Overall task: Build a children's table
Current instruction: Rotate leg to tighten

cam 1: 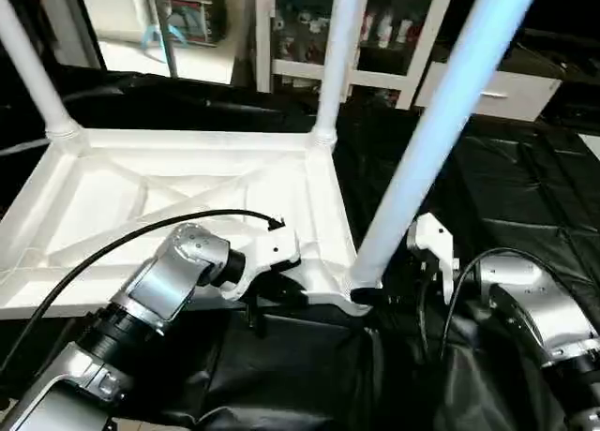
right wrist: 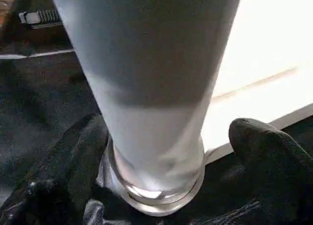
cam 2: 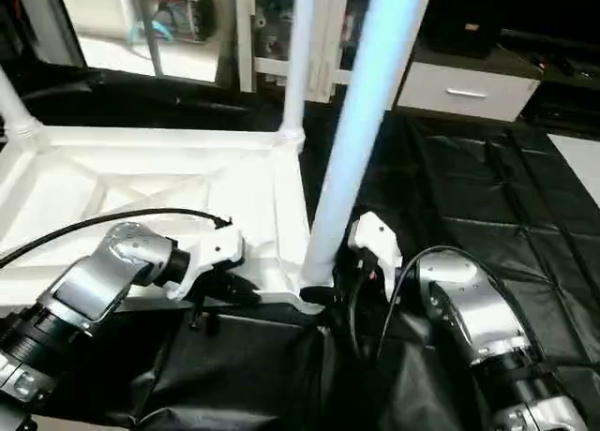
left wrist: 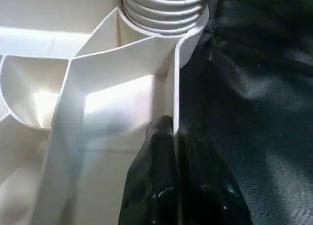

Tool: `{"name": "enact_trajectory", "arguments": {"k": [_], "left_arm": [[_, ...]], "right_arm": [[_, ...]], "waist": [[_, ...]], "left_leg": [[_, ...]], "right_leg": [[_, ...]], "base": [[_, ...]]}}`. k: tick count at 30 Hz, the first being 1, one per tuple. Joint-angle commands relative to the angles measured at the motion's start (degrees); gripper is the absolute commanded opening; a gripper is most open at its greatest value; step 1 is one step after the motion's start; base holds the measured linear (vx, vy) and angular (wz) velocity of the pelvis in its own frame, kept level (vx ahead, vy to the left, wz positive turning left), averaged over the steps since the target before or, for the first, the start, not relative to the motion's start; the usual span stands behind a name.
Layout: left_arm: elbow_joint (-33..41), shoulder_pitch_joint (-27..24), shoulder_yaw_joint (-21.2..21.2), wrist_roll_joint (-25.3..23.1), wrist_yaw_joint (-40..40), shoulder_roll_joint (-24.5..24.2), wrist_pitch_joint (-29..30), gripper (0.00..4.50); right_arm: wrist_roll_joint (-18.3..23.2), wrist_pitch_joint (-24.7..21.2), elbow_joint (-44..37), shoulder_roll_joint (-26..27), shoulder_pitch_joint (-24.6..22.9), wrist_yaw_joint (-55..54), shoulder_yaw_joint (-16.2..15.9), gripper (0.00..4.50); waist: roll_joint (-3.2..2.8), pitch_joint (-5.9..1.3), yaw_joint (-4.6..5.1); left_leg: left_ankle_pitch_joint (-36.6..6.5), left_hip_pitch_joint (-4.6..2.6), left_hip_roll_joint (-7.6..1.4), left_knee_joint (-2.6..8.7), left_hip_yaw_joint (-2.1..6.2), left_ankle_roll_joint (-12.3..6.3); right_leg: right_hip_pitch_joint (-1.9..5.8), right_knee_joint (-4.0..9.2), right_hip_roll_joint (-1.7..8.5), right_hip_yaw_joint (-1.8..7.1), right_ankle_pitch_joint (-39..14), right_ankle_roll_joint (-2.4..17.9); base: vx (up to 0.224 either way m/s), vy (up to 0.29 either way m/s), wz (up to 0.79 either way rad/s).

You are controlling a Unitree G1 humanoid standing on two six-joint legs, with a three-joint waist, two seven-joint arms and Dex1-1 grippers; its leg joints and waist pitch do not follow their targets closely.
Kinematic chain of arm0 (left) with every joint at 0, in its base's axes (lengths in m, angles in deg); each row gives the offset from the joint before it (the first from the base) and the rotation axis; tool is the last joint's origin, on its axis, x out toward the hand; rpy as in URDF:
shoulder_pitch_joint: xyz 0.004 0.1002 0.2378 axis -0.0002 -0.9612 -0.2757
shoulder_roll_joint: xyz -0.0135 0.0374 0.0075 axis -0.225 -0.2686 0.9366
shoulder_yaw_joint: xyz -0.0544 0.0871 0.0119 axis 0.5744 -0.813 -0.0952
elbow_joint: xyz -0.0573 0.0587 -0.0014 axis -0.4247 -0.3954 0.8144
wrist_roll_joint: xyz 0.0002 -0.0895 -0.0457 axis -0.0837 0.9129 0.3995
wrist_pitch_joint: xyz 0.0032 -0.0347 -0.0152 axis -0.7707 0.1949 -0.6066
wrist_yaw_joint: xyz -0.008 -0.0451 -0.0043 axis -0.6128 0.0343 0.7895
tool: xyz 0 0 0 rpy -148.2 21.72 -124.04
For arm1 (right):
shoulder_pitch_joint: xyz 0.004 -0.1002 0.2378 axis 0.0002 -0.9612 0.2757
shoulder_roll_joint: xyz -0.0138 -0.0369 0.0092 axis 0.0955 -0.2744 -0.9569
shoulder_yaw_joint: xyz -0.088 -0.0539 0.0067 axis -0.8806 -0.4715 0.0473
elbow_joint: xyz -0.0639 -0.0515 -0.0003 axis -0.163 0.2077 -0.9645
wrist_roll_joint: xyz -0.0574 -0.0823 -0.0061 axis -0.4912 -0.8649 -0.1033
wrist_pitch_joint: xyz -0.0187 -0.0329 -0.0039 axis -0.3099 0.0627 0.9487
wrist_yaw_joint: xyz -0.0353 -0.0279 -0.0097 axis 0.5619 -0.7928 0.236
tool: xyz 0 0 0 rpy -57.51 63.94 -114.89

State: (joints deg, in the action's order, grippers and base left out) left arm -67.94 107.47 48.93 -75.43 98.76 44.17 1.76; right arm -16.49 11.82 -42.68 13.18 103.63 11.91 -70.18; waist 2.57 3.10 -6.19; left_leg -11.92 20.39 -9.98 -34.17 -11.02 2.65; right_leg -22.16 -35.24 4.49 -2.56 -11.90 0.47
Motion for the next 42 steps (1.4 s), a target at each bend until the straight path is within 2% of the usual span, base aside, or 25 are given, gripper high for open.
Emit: {"name": "enact_trajectory", "arguments": {"k": [1, 5, 7, 10, 12, 15, 22, 24, 25, 26, 28, 29, 31, 32, 33, 34, 36, 37, 38, 39, 40, 41, 42], "left_arm": [[1.43, 0.09, -1.32, 1.28, 1.98, 0.59, 0.21, 0.00], [1.28, 0.26, -1.78, 1.04, 2.06, 0.57, 0.48, 0.00], [1.29, 0.27, -1.90, 0.98, 1.98, 0.67, 0.54, 0.00], [1.32, 0.19, -1.97, 0.95, 2.00, 0.72, 0.55, 0.00], [1.41, 0.07, -2.02, 0.93, 2.03, 0.71, 0.57, 0.00], [1.57, -0.09, -2.13, 0.84, 2.27, 0.47, 0.59, 0.00], [1.25, -0.06, -2.51, 0.38, 2.57, 0.05, 0.73, 0.00], [0.57, 0.15, -2.36, -0.05, 1.65, 0.42, 1.43, 0.00], [-0.69, 0.52, -1.62, -0.42, -0.44, 1.42, 1.71, 0.00], [-1.13, 0.65, -1.36, -0.56, -1.22, 1.78, 1.81, 0.00], [-2.37, 1.10, -0.63, -0.91, -3.54, 2.90, 2.20, 0.00], [-3.11, 1.40, -0.26, -1.02, -4.74, 3.59, 2.40, 0.00], [-5.63, 2.64, 1.30, -1.34, -9.27, 6.25, 3.36, 0.00], [-6.69, 3.21, 1.97, -1.47, -11.21, 7.42, 3.88, 0.00], [-8.56, 4.30, 3.65, -1.25, -14.91, 9.80, 5.35, 0.00], [-10.45, 5.50, 5.05, -1.19, -18.42, 12.04, 6.74, 0.00], [-13.69, 7.46, 7.41, -1.23, -24.53, 15.51, 7.55, 0.00], [-13.69, 7.46, 7.41, -1.23, -24.53, 15.51, 7.55, 0.00], [-14.96, 8.19, 8.28, -1.37, -26.84, 16.68, 7.24, 0.00], [-18.61, 10.23, 10.10, -1.88, -33.24, 19.68, 5.22, 0.00], [-21.26, 11.71, 11.00, -2.14, -37.25, 21.68, 3.33, 0.00], [-21.26, 11.71, 11.00, -2.14, -37.25, 21.68, 3.33, 0.00], [-23.56, 13.06, 11.50, -2.39, -40.01, 23.39, 1.60, 0.00]], "right_arm": [[-0.06, 1.35, 0.36, -1.45, 0.55, 2.96, -0.71, 3.94], [0.56, 2.15, 1.27, -2.17, 0.81, 6.14, -1.30, 3.55], [0.59, 2.34, 1.75, -2.26, 1.03, 6.87, -1.22, 3.51], [0.37, 2.50, 2.33, -2.28, 1.29, 7.27, -1.19, 3.13], [0.15, 2.71, 2.78, -2.24, 1.41, 7.83, -1.06, 3.09], [0.03, 3.37, 3.58, -2.23, 1.45, 8.88, -1.17, 2.74], [-0.38, 3.67, 3.61, -1.94, 0.85, 9.45, -1.93, 2.36], [-1.96, 3.79, 5.24, -0.44, 0.63, 5.29, -1.74, 2.23], [-4.45, 4.03, 7.48, 0.86, 0.91, -0.19, -1.46, 2.20], [-5.24, 4.02, 8.19, 1.27, 1.01, -1.96, -1.35, 2.20], [-7.25, 3.45, 10.24, 2.50, 1.18, -7.28, -0.89, 2.10], [-7.30, 2.68, 10.53, 2.92, 0.86, -8.23, -0.72, 2.10], [-7.61, 0.41, 10.74, 4.27, -0.11, -11.53, -0.36, 2.07], [-7.86, -0.50, 10.85, 4.95, -0.46, -13.20, -0.20, 2.06], [-8.41, -1.53, 10.99, 6.22, -0.60, -16.21, 0.09, 2.05], [-8.81, -2.92, 11.26, 7.82, -0.48, -19.76, 0.63, 2.05], [-9.64, -4.54, 12.38, 10.94, 0.32, -26.38, 2.09, 2.04], [-9.64, -4.54, 12.38, 10.94, 0.32, -26.38, 2.09, 2.04], [-9.93, -5.01, 12.93, 12.21, 0.78, -29.17, 2.73, 2.04], [-9.94, -6.48, 15.22, 16.83, 2.81, -41.71, 6.70, 2.04], [-9.60, -7.19, 16.53, 19.88, 4.24, -48.53, 8.59, 2.04], [-9.60, -7.19, 16.53, 19.88, 4.24, -48.53, 8.59, 2.04], [-9.65, -7.50, 17.20, 22.56, 5.44, -52.91, 9.33, 2.03]], "waist": [[0.14, -3.58, 0.20], [0.13, -3.55, 0.15], [0.13, -3.53, 0.10], [0.08, -3.50, -0.02], [0.13, -3.55, -0.05], [0.00, -3.59, -0.10], [-0.16, -3.61, -0.14], [-0.07, -3.59, -0.11], [-0.07, -3.48, -0.04], [-0.17, -3.33, 0.07], [-0.19, -2.85, 0.42], [-0.13, -2.86, 0.71], [-0.26, -2.90, 1.01], [-0.11, -2.75, 1.28], [-0.38, -2.66, 1.33], [-0.41, -2.60, 1.41], [-0.18, -2.59, 1.50], [-0.26, -2.55, 1.75], [-0.39, -2.67, 1.70], [-0.81, -2.62, 1.92], [-0.95, -2.68, 1.95], [-0.63, -2.99, 2.17], [-0.50, -3.29, 2.08]], "left_leg": [[-3.20, -0.74, -3.57, 3.73, 1.19, -4.72], [-3.79, -0.77, -3.61, 3.73, 1.21, -4.76], [-3.99, -0.82, -3.62, 3.74, 1.21, -4.70], [-4.58, -0.81, -3.63, 3.74, 1.23, -4.40], [-4.55, -0.81, -3.60, 3.70, 1.23, -4.30], [-4.67, -0.78, -3.59, 3.67, 1.28, -4.25], [-4.96, -0.83, -3.59, 3.69, 1.33, -4.06], [-4.95, -0.76, -3.57, 3.71, 1.32, -4.01], [-5.65, -0.76, -3.55, 3.81, 1.33, -3.69], [-6.48, -0.77, -3.56, 3.91, 1.33, -3.31], [-12.36, -1.16, -3.44, 4.50, 1.49, -0.33], [-14.73, -1.17, -3.48, 4.72, 1.79, 0.92], [-16.72, -1.41, -3.49, 4.78, 1.91, 1.50], [-17.25, -1.40, -3.42, 4.85, 1.86, 1.63], [-18.39, -1.46, -3.32, 4.88, 1.90, 1.82], [-19.00, -1.63, -3.37, 4.95, 1.98, 2.12], [-20.94, -1.85, -3.23, 5.07, 2.28, 2.57], [-21.33, -1.67, -3.15, 5.18, 2.38, 2.66], [-21.43, -1.63, -3.21, 5.21, 2.61, 2.77], [-21.54, -1.71, -3.14, 5.33, 2.51, 2.83], [-21.69, -1.90, -3.02, 5.28, 2.47, 3.14], [-22.01, -2.00, -2.87, 5.22, 2.58, 3.72], [-20.27, -1.56, -2.85, 5.22, 2.76, 3.58]], "right_leg": [[2.41, 2.77, 4.30, 2.48, 0.60, 16.27], [2.40, 2.84, 4.33, 2.46, -0.18, 16.41], [2.35, 2.88, 4.29, 2.46, -0.65, 16.47], [2.34, 2.93, 4.32, 2.47, -1.34, 16.46], [2.35, 2.89, 4.33, 2.48, -1.36, 16.40], [2.37, 2.88, 4.32, 2.47, -1.19, 16.44], [2.38, 2.84, 4.27, 2.43, -1.07, 16.56], [2.40, 2.83, 4.27, 2.44, -0.96, 16.61], [2.35, 2.99, 4.30, 2.44, -2.11, 16.44], [2.22, 3.17, 4.32, 2.45, -3.38, 16.29], [1.98, 4.30, 4.32, 2.47, -12.84, 14.09], [2.15, 4.53, 4.45, 2.44, -16.68, 12.71], [1.82, 4.85, 4.39, 2.49, -18.86, 11.45], [1.69, 5.09, 4.27, 2.55, -19.29, 11.07], [1.60, 5.29, 4.28, 2.51, -20.96, 10.65], [1.47, 5.43, 4.32, 2.45, -21.86, 10.45], [1.45, 5.91, 4.46, 2.19, -25.36, 9.25], [1.54, 6.20, 4.50, 2.13, -26.71, 8.48], [1.66, 6.15, 4.62, 2.05, -26.94, 8.09], [1.27, 6.41, 4.42, 2.20, -26.12, 7.76], [1.04, 6.39, 4.35, 2.19, -25.70, 7.89], [1.01, 6.22, 4.32, 2.13, -25.58, 7.88], [1.67, 6.02, 4.46, 2.09, -23.82, 7.82]], "base": [[0.000, 0.000, 0.00], [0.000, 0.000, 0.00], [0.000, 0.000, 0.00], [0.000, 0.000, 0.00], [0.000, 0.000, 0.00], [0.000, 0.000, 0.00], [0.000, 0.000, 0.00], [0.000, 0.000, 0.00], [0.000, 0.000, 0.00], [0.000, 0.000, 0.00], [0.000, 0.000, 0.00], [0.000, 0.000, 0.00], [0.000, 0.000, 0.00], [0.000, 0.000, 0.00], [0.000, 0.000, 0.00], [0.000, 0.000, 0.00], [0.000, 0.000, 0.00], [0.000, 0.000, 0.00], [0.000, 0.000, 0.00], [0.000, 0.000, 0.00], [0.000, 0.000, 0.00], [0.000, 0.000, 0.00], [0.000, 0.000, 0.00]]}}
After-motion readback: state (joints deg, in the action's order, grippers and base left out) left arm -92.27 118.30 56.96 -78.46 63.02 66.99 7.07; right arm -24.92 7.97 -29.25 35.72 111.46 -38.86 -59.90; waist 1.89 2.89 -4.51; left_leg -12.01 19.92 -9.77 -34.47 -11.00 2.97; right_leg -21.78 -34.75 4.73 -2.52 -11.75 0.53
